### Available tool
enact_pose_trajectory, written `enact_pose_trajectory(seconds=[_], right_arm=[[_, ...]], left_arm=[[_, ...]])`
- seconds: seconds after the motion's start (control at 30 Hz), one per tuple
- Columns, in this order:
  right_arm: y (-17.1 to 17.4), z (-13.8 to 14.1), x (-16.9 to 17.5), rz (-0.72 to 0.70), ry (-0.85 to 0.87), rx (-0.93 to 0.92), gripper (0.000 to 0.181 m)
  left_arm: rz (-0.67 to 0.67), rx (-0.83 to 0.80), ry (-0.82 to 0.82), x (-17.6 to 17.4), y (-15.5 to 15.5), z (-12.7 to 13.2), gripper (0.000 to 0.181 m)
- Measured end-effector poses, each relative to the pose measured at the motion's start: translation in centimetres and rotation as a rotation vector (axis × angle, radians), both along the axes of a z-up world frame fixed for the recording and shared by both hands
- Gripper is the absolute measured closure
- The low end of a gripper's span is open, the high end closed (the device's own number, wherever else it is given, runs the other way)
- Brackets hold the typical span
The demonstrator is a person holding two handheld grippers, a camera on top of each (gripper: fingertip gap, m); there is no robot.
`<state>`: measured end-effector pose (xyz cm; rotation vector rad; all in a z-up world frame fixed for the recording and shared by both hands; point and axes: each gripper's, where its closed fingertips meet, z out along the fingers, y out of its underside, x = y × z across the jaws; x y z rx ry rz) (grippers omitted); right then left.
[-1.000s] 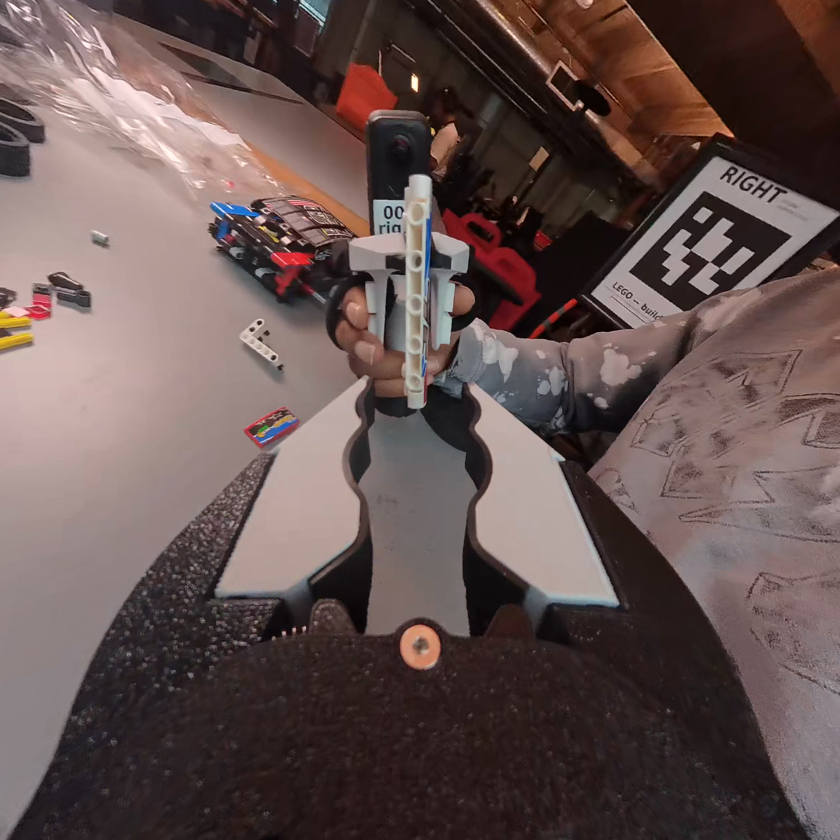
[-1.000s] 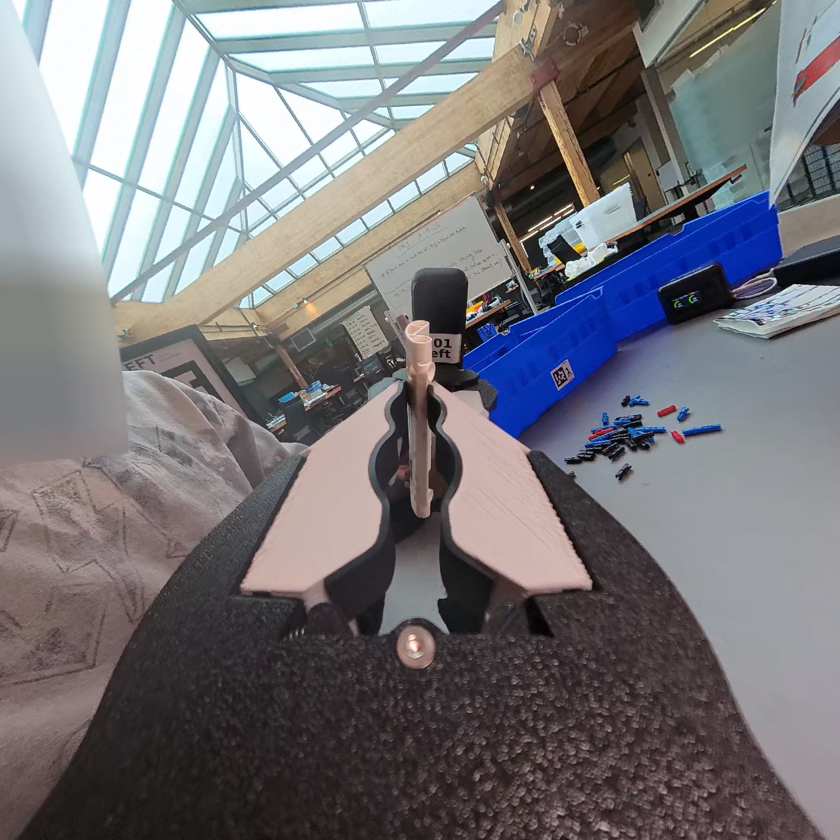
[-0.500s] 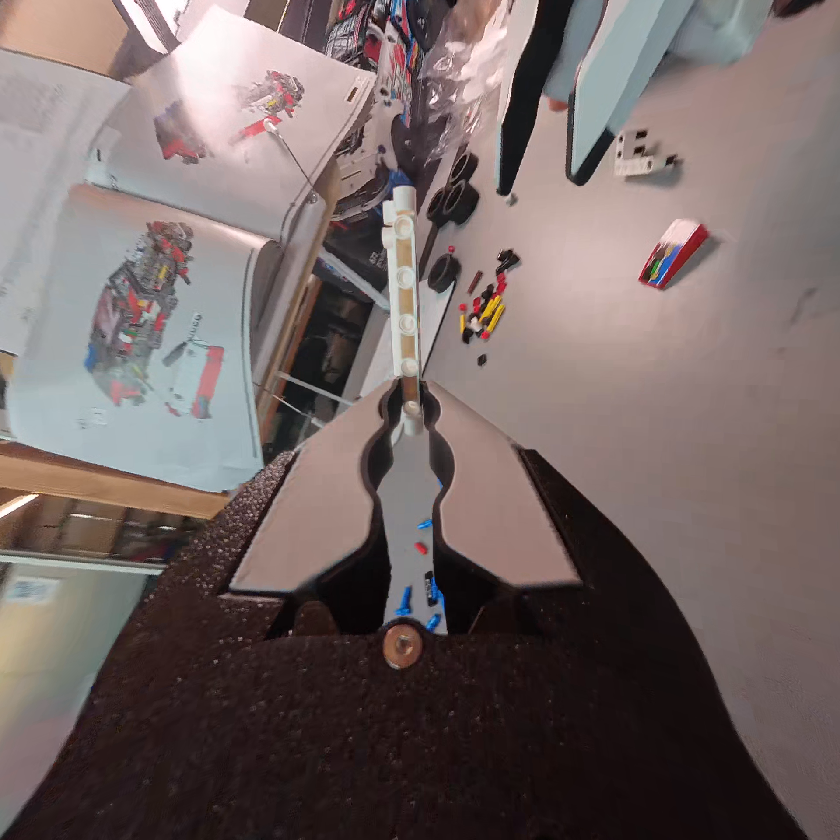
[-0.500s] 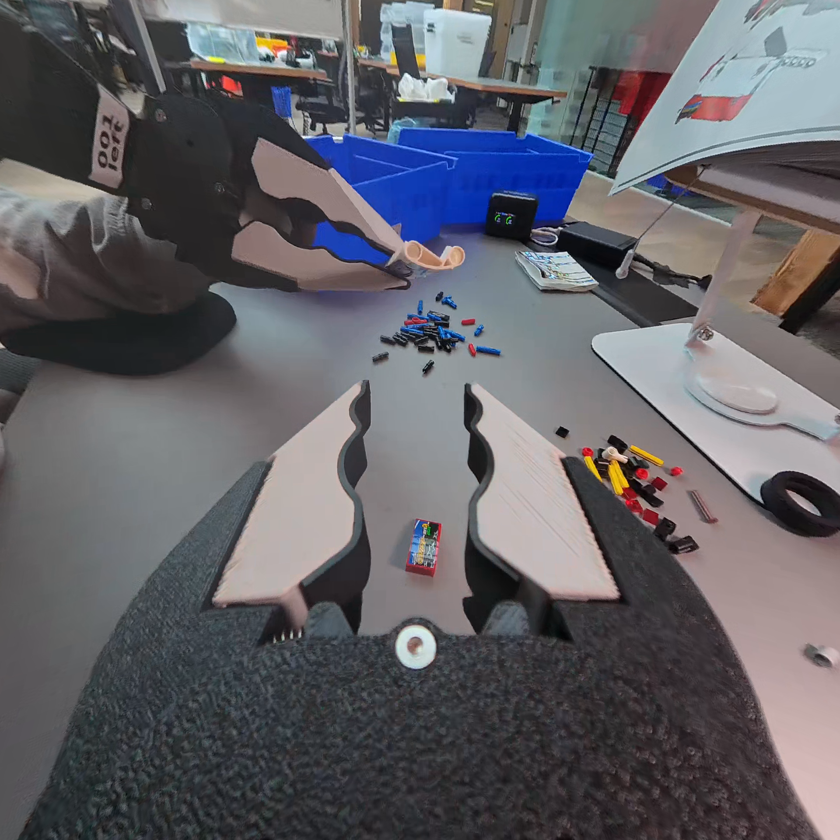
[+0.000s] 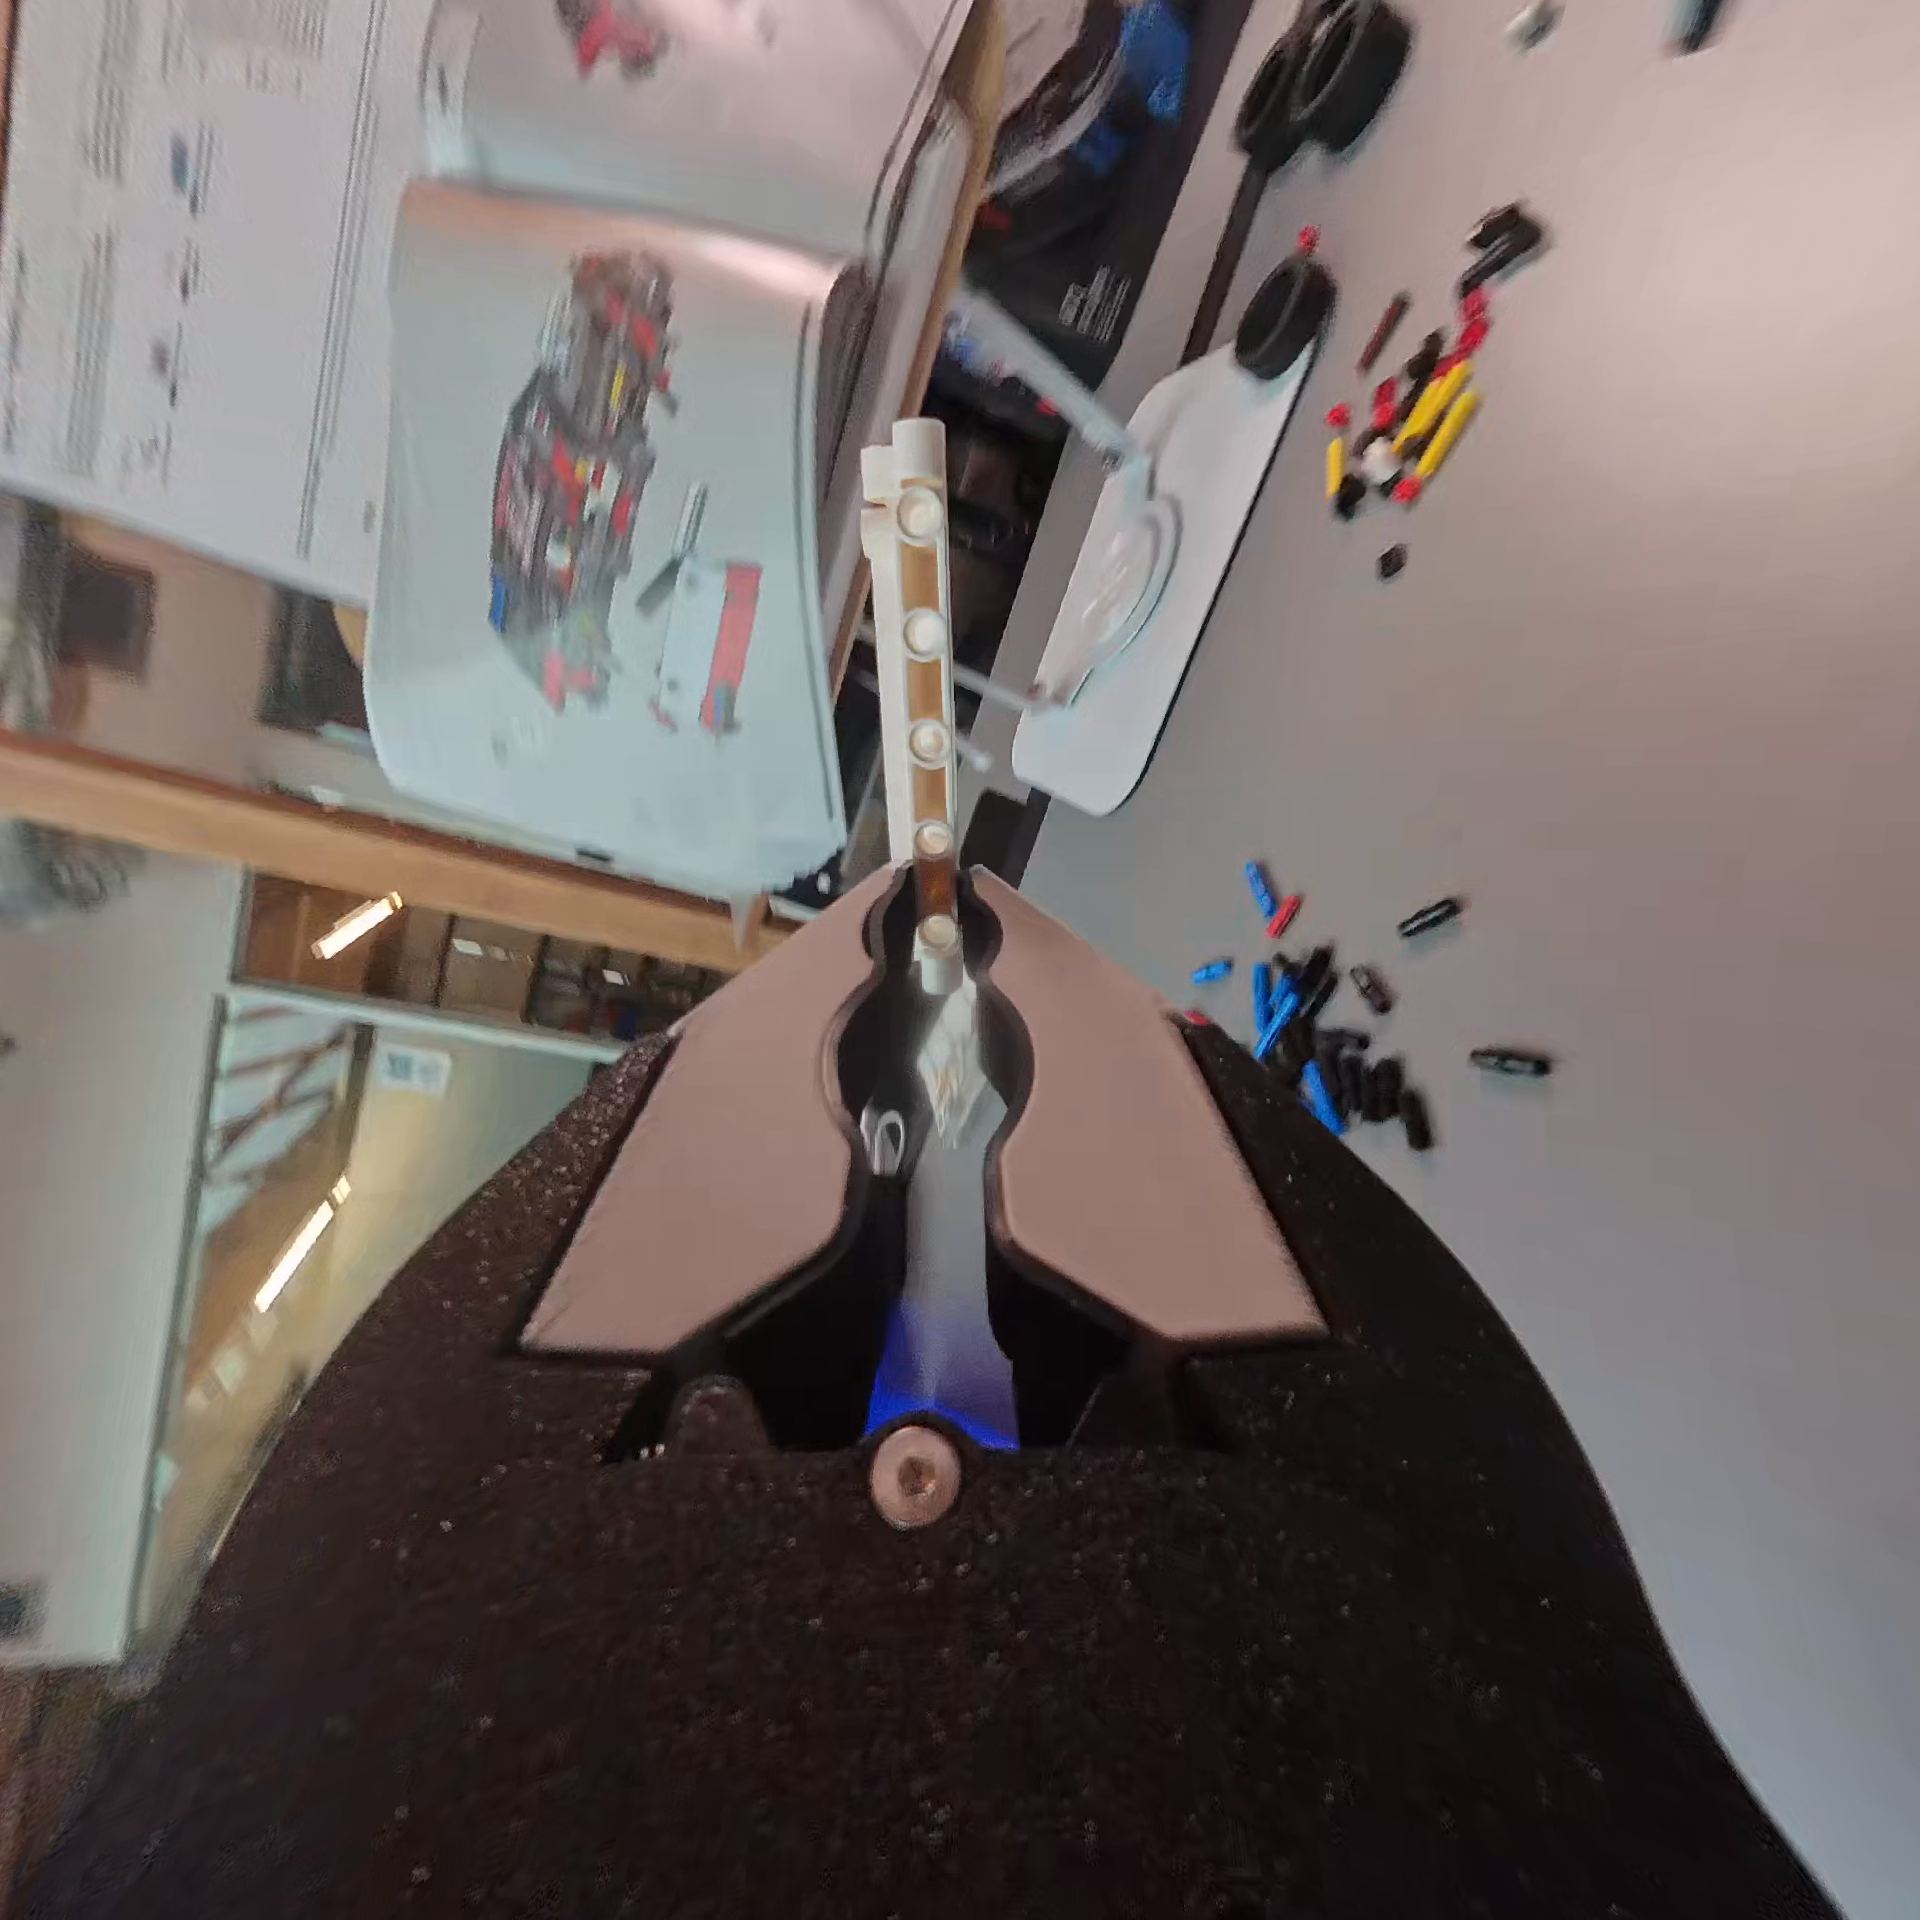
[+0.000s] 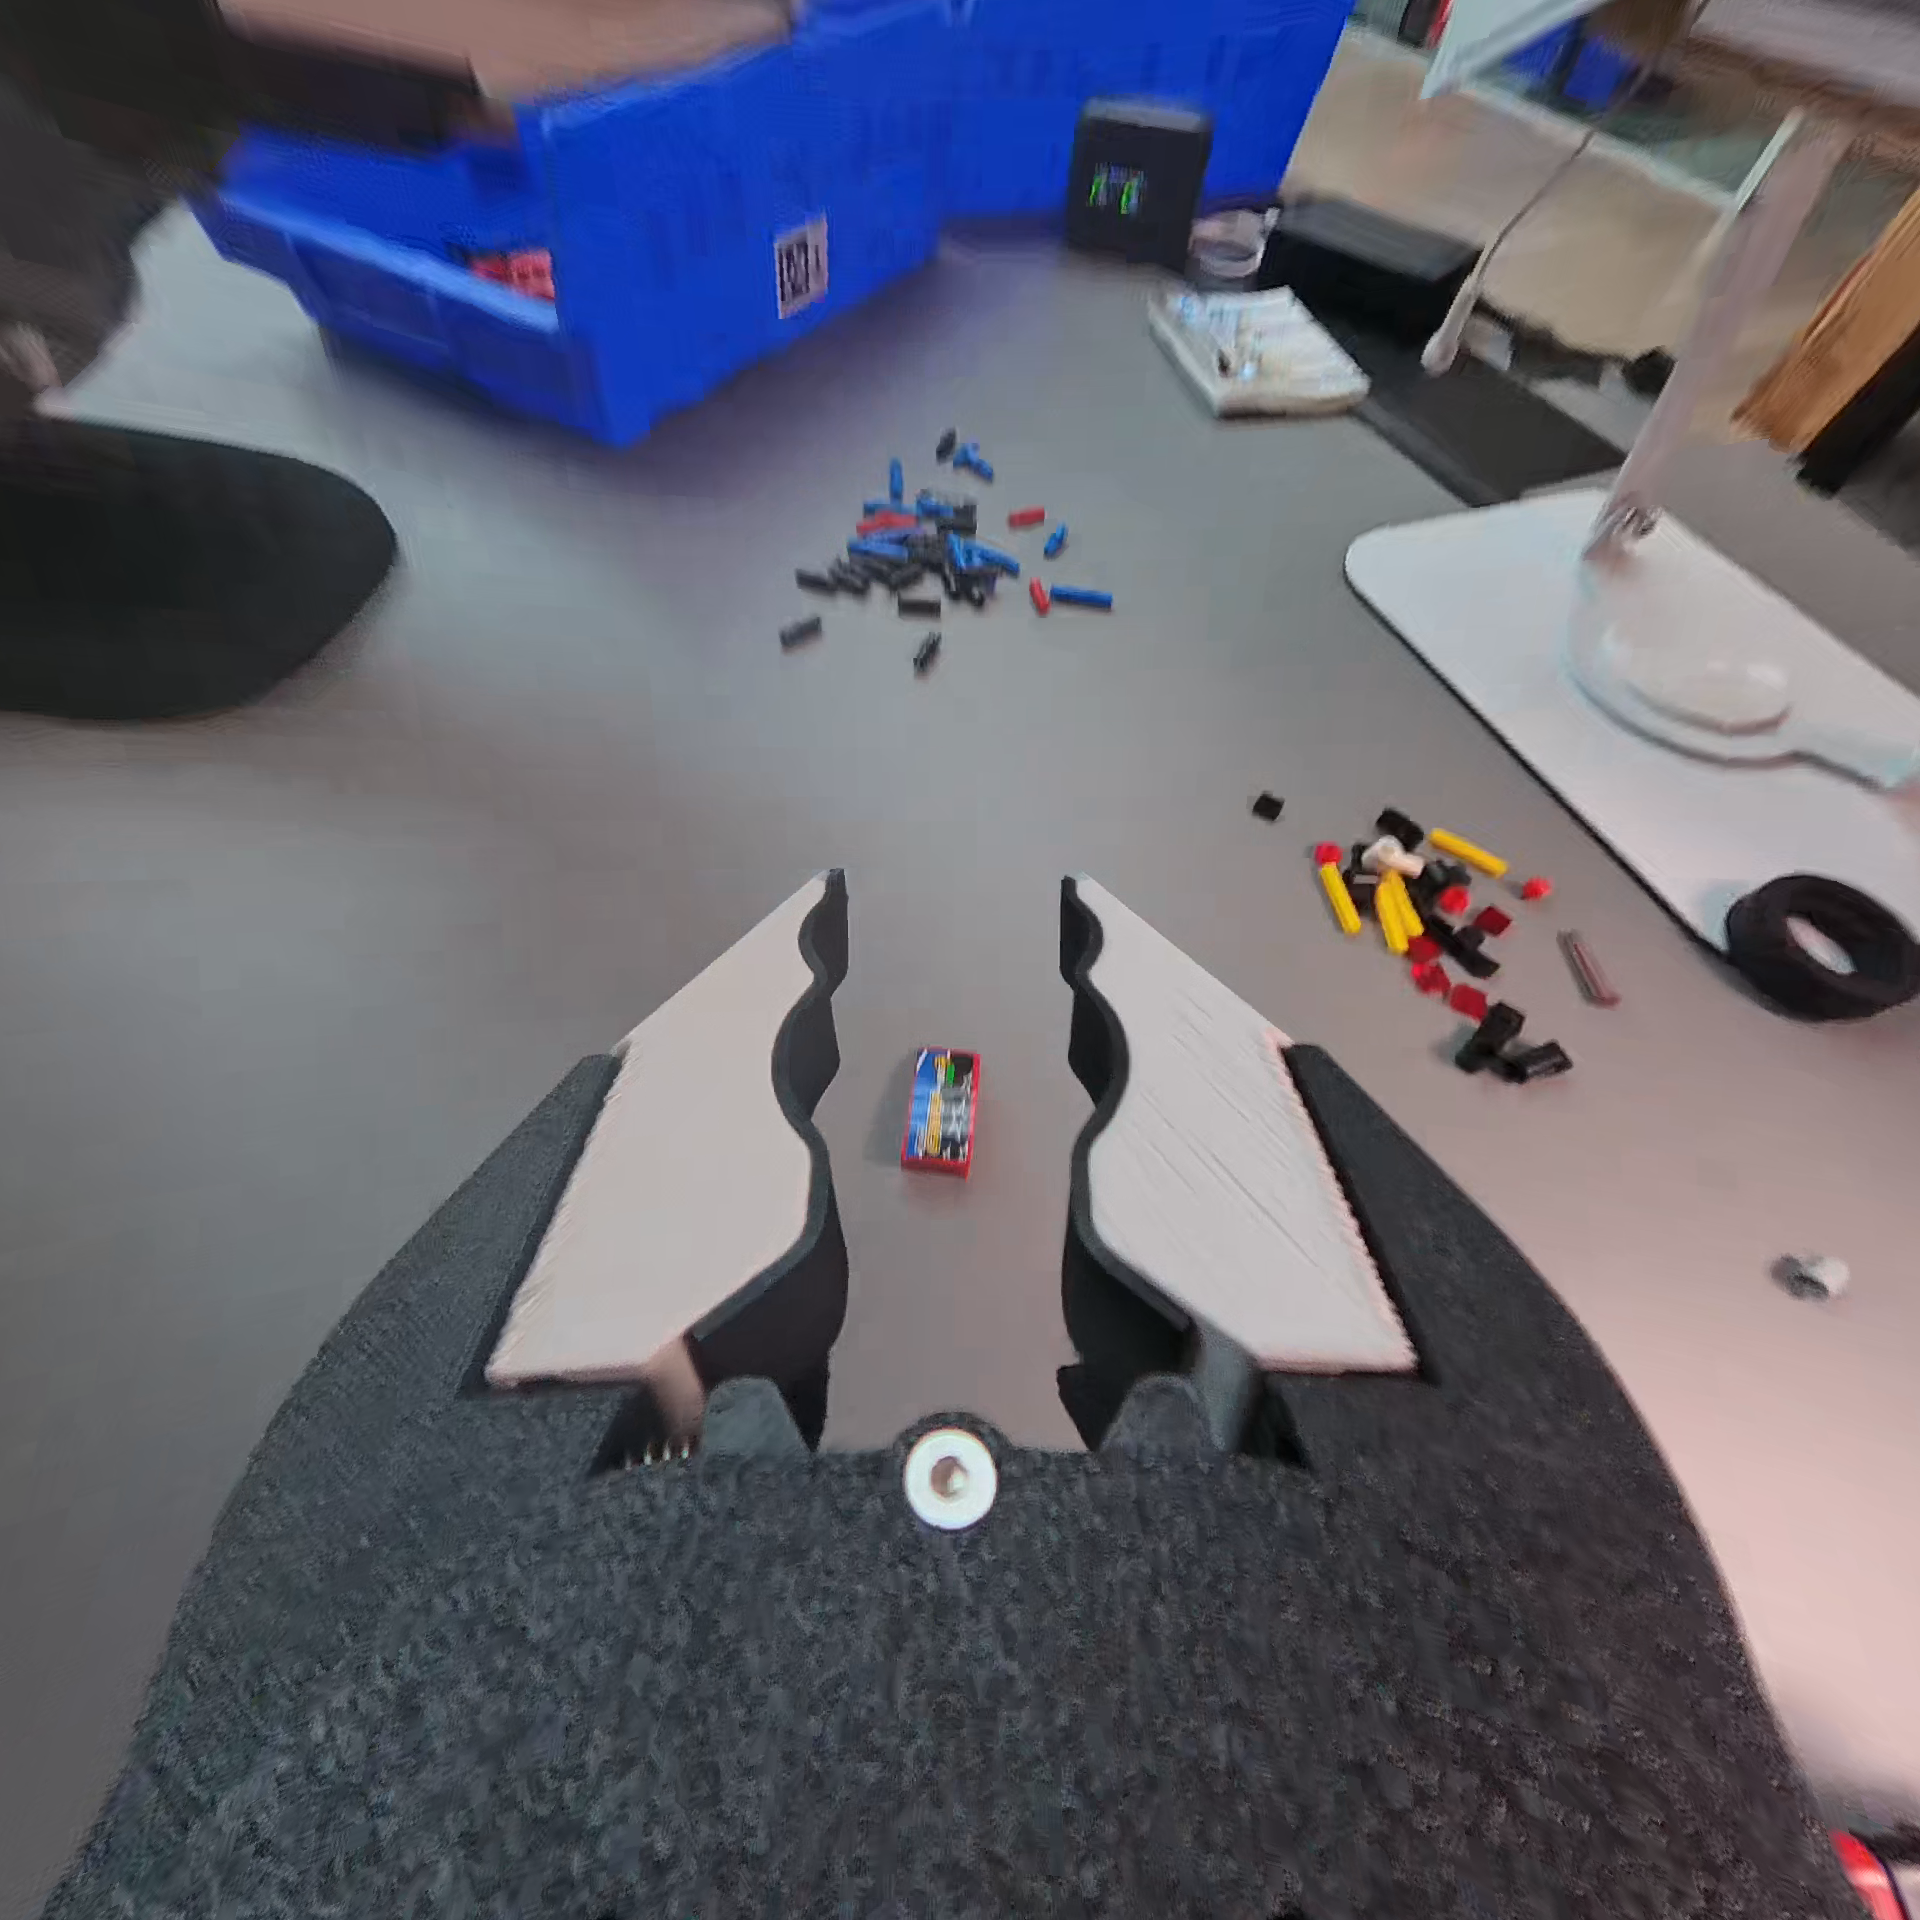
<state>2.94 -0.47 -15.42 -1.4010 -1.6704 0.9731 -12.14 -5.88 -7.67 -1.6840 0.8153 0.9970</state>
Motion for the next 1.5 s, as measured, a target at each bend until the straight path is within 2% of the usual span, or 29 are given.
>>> enact_pose_trajectory(seconds=[0.03, 0.1, 0.17, 0.23, 0.3, 0.37, 0.43, 0.47, 0.53, 0.6, 0.67, 0.73, 0.8, 0.9, 1.0, 1.1, 1.23, 1.4, 1.5], right_arm=[[0.1, -1.1, 0.4, -0.002, -0.069, 0.0, 0.141], [0.2, -2.7, 1.2, 0.007, -0.171, 0.008, 0.141], [0.0, -3.6, 1.8, 0.02, -0.238, 0.003, 0.141], [-0.2, -4.5, 2.4, 0.031, -0.301, 0.006, 0.142], [0.0, -5.6, 2.8, 0.022, -0.364, 0.047, 0.143], [0.2, -6.6, 3.1, 0.013, -0.409, 0.068, 0.147], [-0.2, -6.4, 2.8, 0.031, -0.39, 0.037, 0.165], [-0.2, -6.4, 2.7, 0.03, -0.387, 0.036, 0.165], [-0.3, -6.2, 2.6, 0.045, -0.362, 0.033, 0.165], [-1.1, -4.7, 1.8, 0.074, -0.27, -0.056, 0.165], [-2.3, -1.7, 1.0, 0.129, -0.114, -0.202, 0.165], [-3.5, 2.0, 0.6, 0.197, 0.066, -0.363, 0.165], [-4.5, 5.4, 0.8, 0.275, 0.229, -0.509, 0.165], [-5.3, 8.5, 1.3, 0.355, 0.379, -0.671, 0.165], [-5.7, 9.8, 1.3, 0.391, 0.461, -0.779, 0.165], [-5.5, 10.5, 1.5, 0.402, 0.518, -0.881, 0.165], [-4.4, 10.8, 1.5, 0.383, 0.561, -0.974, 0.165], [-4.6, 9.3, 0.8, 0.36, 0.486, -0.955, 0.165], [-5.2, 7.6, 0.3, 0.353, 0.388, -0.855, 0.165]], left_arm=[[0.083, 0.001, -0.064, -2.2, -1.1, 1.1, 0.175], [0.274, 0.003, -0.207, -7.2, -4.0, 3.2, 0.175], [0.44, -0.05, -0.348, -11.6, -7.4, 3.6, 0.175], [0.58, -0.153, -0.46, -14.8, -10.7, 2.0, 0.175], [0.708, -0.301, -0.538, -16.9, -13.7, -1.1, 0.175], [0.765, -0.372, -0.553, -18.0, -15.2, -3.3, 0.175], [0.78, -0.435, -0.571, -18.0, -15.9, -5.3, 0.173], [0.783, -0.447, -0.573, -18.0, -16.0, -5.8, 0.171], [0.783, -0.446, -0.579, -18.1, -15.8, -6.2, 0.167], [0.766, -0.373, -0.579, -18.3, -15.1, -5.0, 0.16], [0.669, -0.275, -0.612, -17.0, -13.4, -3.0, 0.155], [0.476, -0.176, -0.671, -13.5, -10.7, -0.5, 0.149], [0.177, -0.133, -0.793, -6.9, -7.7, 1.5, 0.149], [-0.322, -0.257, -1.084, 5.5, -5.3, 2.5, 0.15], [-0.581, -0.388, -1.321, 13.2, -3.7, 1.8, 0.149], [-0.694, -0.462, -1.527, 16.7, -1.9, 1.9, 0.15], [-0.719, -0.434, -1.708, 16.8, 0.7, 2.9, 0.154], [-0.755, -0.417, -1.771, 16.0, 1.5, 2.8, 0.157], [-0.74, -0.494, -1.745, 15.5, 1.0, 1.2, 0.167]])
